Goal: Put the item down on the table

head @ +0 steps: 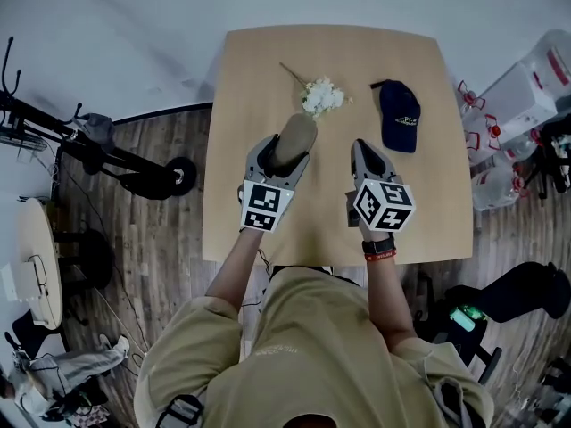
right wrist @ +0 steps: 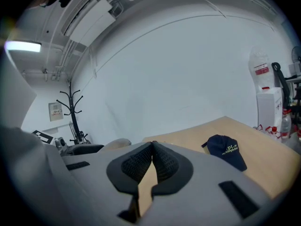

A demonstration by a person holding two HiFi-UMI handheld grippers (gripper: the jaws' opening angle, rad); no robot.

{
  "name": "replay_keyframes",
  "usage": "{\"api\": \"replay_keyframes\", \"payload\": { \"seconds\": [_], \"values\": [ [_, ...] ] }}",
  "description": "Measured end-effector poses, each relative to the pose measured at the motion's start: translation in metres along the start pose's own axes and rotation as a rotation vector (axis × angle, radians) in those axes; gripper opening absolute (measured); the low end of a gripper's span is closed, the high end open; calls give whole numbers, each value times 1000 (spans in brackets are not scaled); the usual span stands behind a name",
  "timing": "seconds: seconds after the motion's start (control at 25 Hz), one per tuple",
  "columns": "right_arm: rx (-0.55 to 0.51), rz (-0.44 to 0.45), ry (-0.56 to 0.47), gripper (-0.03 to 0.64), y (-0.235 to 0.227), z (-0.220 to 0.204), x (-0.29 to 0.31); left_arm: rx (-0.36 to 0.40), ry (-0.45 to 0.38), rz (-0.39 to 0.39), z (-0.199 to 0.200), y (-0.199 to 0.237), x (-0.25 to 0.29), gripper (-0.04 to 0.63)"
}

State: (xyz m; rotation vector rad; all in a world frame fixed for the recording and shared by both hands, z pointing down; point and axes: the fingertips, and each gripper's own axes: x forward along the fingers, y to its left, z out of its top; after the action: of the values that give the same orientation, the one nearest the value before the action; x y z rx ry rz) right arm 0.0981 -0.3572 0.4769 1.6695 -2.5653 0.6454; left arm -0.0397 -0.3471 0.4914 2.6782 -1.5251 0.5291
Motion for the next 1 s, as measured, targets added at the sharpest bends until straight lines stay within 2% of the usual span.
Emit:
{"api": "replay_keyframes", "payload": {
  "seconds": [0.24, 0.44, 1.0],
  "values": [
    [12, -2, 43, 12, -9, -22, 19, 64, 60, -83, -27, 4, 29, 330],
    [-8, -30, 74, 12, -17, -37, 33, 56, 96, -150, -53, 4, 55, 330],
    [20, -70, 141, 12, -38, -67, 80, 161, 164, -328, -88, 20, 120, 330]
  ]
}}
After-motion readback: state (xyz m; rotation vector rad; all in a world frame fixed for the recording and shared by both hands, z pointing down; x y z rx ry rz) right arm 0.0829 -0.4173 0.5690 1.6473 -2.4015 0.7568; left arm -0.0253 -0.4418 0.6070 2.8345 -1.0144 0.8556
